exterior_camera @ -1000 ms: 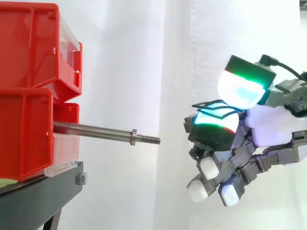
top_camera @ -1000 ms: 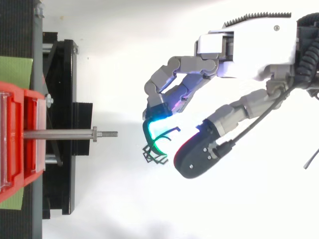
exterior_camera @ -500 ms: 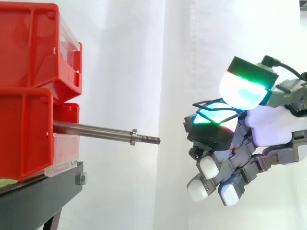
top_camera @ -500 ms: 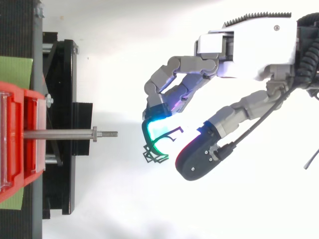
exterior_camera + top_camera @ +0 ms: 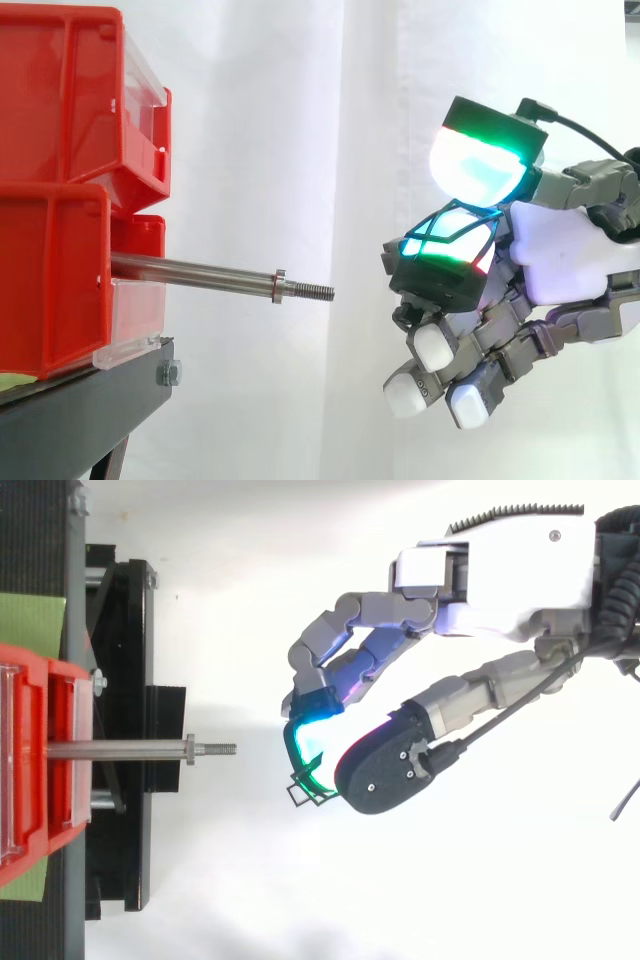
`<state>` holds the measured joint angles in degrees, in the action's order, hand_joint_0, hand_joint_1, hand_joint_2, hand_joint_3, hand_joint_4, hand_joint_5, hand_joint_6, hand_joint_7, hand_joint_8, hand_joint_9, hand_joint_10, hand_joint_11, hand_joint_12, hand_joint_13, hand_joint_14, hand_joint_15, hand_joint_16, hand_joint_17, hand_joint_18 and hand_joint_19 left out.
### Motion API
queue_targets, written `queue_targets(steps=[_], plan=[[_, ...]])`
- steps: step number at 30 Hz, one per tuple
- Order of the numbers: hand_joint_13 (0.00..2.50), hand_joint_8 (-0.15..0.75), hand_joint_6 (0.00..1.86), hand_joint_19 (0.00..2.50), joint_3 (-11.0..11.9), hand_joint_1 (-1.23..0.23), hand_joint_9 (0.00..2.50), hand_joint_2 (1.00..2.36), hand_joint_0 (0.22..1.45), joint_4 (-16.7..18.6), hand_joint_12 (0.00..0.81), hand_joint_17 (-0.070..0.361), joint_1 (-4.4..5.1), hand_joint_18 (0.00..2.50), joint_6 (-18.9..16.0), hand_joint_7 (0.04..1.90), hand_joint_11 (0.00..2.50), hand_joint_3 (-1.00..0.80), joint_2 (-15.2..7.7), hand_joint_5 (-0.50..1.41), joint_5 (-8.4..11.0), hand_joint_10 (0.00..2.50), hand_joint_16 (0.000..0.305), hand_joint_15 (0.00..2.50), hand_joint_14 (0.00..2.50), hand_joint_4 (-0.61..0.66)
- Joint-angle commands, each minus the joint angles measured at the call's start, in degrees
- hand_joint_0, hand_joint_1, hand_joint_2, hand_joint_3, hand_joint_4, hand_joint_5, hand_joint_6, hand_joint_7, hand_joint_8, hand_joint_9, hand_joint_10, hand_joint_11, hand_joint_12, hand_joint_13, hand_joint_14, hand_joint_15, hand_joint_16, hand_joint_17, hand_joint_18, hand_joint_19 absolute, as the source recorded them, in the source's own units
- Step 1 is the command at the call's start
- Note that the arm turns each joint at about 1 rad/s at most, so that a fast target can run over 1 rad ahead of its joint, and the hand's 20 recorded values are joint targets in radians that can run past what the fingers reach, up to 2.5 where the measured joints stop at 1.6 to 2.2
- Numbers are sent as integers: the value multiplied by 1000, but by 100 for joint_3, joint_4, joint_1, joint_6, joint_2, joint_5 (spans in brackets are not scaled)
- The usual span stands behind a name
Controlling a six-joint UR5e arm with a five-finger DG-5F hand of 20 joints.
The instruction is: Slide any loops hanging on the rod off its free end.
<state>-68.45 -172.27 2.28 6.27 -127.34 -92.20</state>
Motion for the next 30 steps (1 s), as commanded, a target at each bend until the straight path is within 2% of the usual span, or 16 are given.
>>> queue_targets(steps=[1, 4, 9, 11, 13, 16, 24, 30], plan=[[535, 290, 786, 358, -2, -567, 776, 1006, 620, 0, 290, 96, 0, 562, -20, 1172, 366, -430, 8, -171, 0, 12, 43, 37, 1, 152], [530, 290, 800, 349, 24, -595, 769, 1016, 614, 0, 297, 98, 0, 554, -29, 1180, 374, -308, -1, -179, 0, 12, 43, 30, 0, 143], [530, 298, 825, 340, 24, -692, 755, 1019, 616, 0, 302, 100, 0, 572, -20, 1174, 386, -229, -1, -198, 9, 14, 45, 36, 0, 170], [536, 299, 828, 343, 24, -726, 751, 1017, 626, -9, 306, 101, 0, 585, -20, 1154, 390, -254, -1, -202, 9, 14, 45, 30, 0, 173], [566, 296, 830, 347, 24, -776, 747, 1009, 658, -9, 313, 103, 0, 632, -20, 1131, 401, -392, -1, -205, 9, 13, 46, 41, 0, 175], [580, 292, 832, 345, 24, -785, 767, 1002, 679, -9, 309, 102, 0, 655, -20, 1111, 407, -481, -1, -205, 9, 13, 45, 41, 0, 171], [590, 294, 827, 353, 15, -753, 802, 1000, 663, -9, 304, 101, 0, 661, -20, 1128, 423, -500, -1, -191, 9, 13, 45, 40, 0, 171], [584, 301, 812, 367, 24, -600, 807, 1000, 551, -9, 309, 103, 0, 629, -20, 1132, 400, -500, -1, -180, 9, 12, 46, 54, 2, 178]])
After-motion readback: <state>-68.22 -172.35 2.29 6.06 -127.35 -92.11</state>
